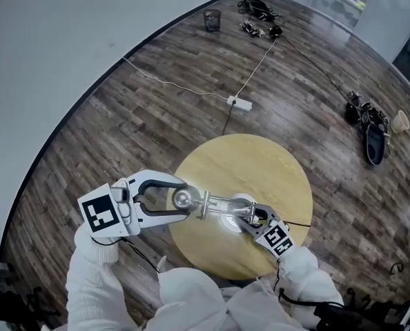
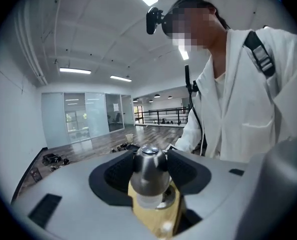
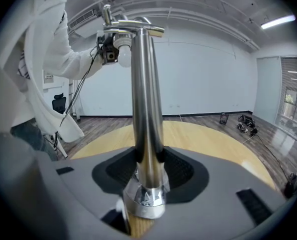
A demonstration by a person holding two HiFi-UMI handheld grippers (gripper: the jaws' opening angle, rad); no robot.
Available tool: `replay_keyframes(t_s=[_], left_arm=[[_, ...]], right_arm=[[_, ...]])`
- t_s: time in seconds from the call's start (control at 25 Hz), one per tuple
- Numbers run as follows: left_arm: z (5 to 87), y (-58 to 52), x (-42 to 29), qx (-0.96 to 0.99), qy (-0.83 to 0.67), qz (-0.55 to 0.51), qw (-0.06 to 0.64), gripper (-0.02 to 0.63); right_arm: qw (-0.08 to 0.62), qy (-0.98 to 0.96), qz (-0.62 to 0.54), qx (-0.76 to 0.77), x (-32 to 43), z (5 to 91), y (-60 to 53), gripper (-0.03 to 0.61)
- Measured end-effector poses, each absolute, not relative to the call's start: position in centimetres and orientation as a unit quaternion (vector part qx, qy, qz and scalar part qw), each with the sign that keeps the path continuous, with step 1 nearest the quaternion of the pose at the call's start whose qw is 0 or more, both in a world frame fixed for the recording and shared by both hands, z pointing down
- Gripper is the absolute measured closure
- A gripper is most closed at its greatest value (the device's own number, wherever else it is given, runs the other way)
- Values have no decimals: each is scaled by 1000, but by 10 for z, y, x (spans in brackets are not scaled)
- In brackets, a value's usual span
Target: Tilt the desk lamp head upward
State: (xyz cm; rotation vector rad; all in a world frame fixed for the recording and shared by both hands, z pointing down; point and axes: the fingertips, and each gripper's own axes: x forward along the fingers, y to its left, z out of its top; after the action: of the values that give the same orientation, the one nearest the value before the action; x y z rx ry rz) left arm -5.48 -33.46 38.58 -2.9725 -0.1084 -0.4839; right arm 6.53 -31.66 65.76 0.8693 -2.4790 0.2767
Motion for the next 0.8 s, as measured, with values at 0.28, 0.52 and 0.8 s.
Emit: replay_keyframes(t_s=[0.28, 0.52, 0.8], left_arm=[[329, -309, -4, -978, -59, -170, 101, 400], [303, -293, 43, -970, -84, -189, 124, 400], [294, -280, 82, -963, -111, -197, 149, 402]], right_arm=[[249, -906, 99, 329, 64, 657, -312, 400], [249, -903, 98, 337, 66, 654, -312, 400], [250, -901, 97, 340, 67, 650, -311, 400]])
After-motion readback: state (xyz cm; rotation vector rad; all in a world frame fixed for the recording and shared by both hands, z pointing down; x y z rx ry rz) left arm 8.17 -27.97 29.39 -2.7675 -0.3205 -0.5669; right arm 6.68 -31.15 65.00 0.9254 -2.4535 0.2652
